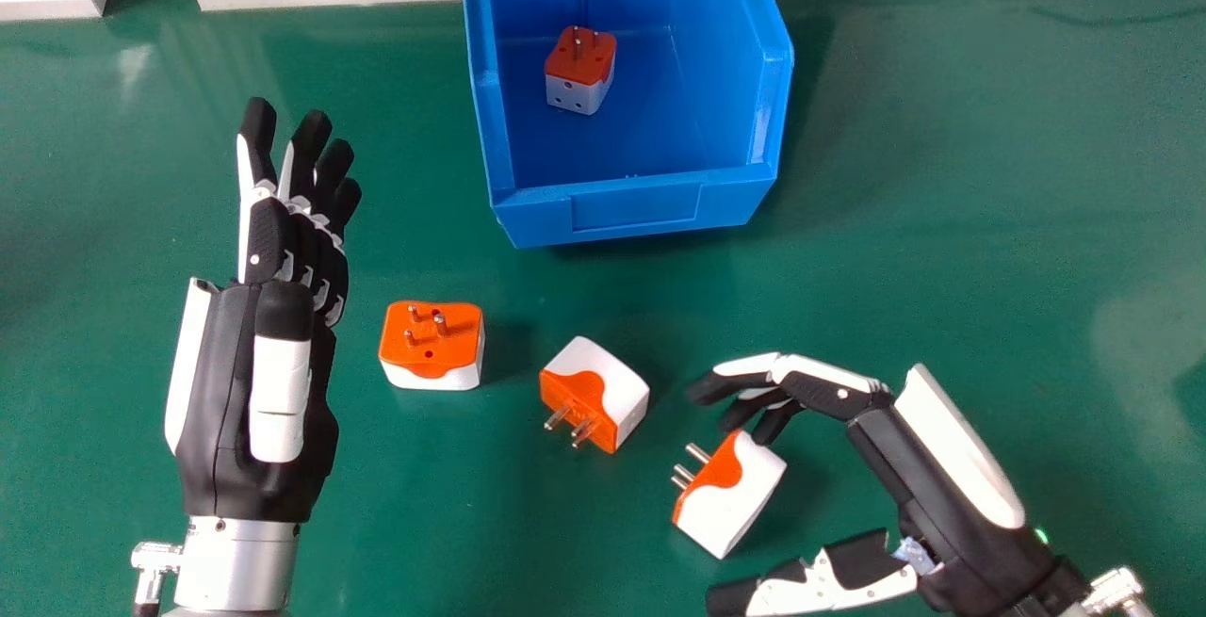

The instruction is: Pick all objects and put in blue box

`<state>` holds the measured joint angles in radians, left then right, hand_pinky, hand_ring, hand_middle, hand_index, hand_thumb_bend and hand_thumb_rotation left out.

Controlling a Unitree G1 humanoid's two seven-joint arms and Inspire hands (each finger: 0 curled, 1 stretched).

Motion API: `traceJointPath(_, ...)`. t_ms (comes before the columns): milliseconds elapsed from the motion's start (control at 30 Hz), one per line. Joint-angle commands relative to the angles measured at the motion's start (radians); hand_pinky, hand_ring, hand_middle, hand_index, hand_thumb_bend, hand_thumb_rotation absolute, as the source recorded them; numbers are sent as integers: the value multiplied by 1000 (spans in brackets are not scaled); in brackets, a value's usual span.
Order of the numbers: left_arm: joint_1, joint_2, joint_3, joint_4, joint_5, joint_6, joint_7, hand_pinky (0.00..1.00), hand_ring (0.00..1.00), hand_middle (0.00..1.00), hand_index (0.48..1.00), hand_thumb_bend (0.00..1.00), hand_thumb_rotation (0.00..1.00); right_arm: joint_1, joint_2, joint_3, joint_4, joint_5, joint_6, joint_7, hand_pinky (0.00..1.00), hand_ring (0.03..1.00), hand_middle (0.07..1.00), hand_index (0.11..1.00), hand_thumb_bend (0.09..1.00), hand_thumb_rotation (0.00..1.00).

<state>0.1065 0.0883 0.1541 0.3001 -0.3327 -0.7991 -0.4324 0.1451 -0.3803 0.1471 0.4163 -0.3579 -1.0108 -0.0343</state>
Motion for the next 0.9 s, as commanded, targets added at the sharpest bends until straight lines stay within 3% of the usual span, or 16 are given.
traceJointPath(0, -4, 4, 5, -13, 3, -17, -1, 996, 989, 1000, 1000, 905, 916, 9, -14, -20, -33, 6, 6, 5, 531, 655, 718, 718, 949, 198)
traceJointPath(433, -10, 5, 5, -7, 4, -17, -2, 997, 990, 1000, 1000, 904, 916, 15, -19, -36, -51, 0, 18, 8, 544, 675, 739, 737, 976, 219)
traceJointPath(867, -15, 2, 5, 6, 4, -21, -4, 998, 991, 1000, 1000, 904, 917, 33, -14, -107, -69, 77, -2, 1, 593, 690, 739, 746, 986, 239)
